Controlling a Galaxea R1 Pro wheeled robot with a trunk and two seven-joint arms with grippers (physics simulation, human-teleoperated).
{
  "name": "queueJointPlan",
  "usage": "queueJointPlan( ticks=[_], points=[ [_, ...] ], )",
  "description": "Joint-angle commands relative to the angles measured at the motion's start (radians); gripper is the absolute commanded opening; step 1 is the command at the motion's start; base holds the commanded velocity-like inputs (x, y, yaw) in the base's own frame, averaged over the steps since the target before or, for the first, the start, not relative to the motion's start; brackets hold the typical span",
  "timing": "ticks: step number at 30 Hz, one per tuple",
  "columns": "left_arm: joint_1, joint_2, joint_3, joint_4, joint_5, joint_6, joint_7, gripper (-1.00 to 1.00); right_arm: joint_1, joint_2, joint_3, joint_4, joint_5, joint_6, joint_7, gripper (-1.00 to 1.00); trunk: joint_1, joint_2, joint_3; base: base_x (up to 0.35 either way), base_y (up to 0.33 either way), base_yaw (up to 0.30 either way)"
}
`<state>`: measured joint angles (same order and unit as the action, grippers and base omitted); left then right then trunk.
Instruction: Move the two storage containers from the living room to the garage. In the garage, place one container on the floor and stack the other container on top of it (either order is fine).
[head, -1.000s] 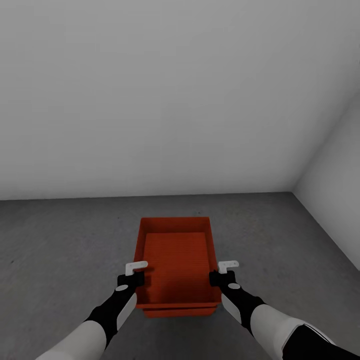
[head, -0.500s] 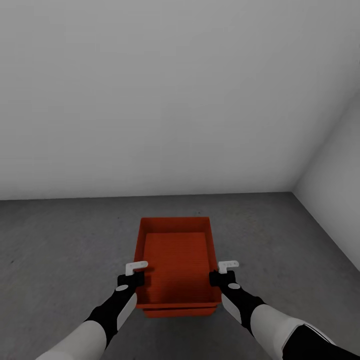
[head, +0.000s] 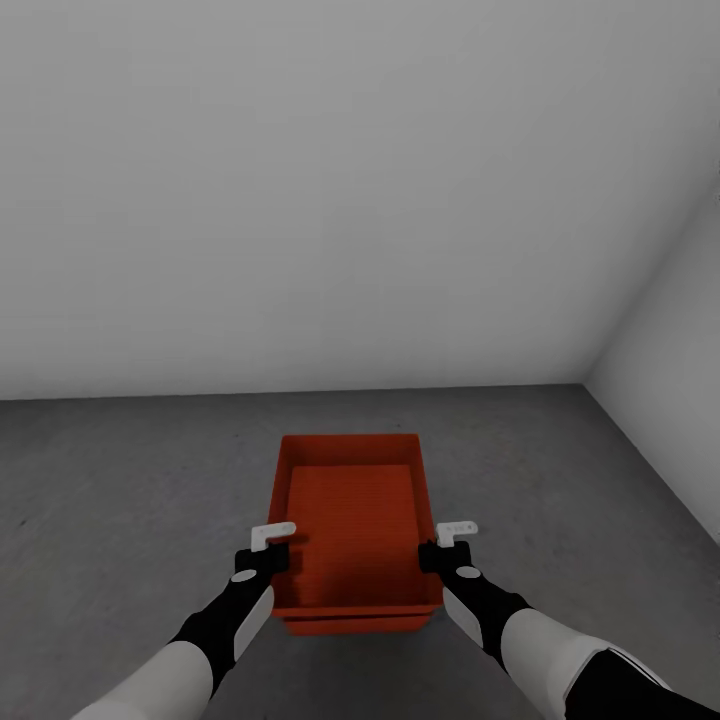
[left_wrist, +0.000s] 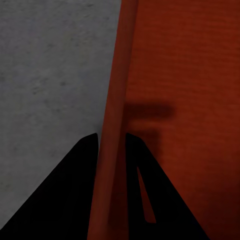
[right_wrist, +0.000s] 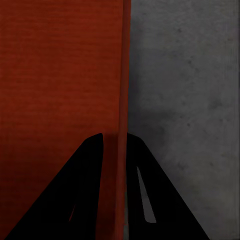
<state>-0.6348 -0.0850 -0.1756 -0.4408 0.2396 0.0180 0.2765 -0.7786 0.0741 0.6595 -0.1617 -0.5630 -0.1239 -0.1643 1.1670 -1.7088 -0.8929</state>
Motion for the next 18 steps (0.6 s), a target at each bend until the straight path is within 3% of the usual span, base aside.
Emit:
queueJointPlan(
  ticks=[1, 18],
  points=[
    [0.0, -0.001, 0.008, -0.004, -0.011, -0.017, 0.01, -1.0, -0.001, 0.001, -0.054, 0.004, -0.031, -0.006, -0.001, -1.0, 0.0, 0.0, -0.001, 0.0, -0.147, 0.0],
    [0.0, 0.001, 0.009, -0.004, -0.011, -0.017, 0.01, -1.0, -0.001, 0.001, -0.054, 0.004, -0.031, -0.007, -0.001, -1.0, 0.0, 0.0, -0.001, 0.0, -0.02, 0.0]
  ],
)
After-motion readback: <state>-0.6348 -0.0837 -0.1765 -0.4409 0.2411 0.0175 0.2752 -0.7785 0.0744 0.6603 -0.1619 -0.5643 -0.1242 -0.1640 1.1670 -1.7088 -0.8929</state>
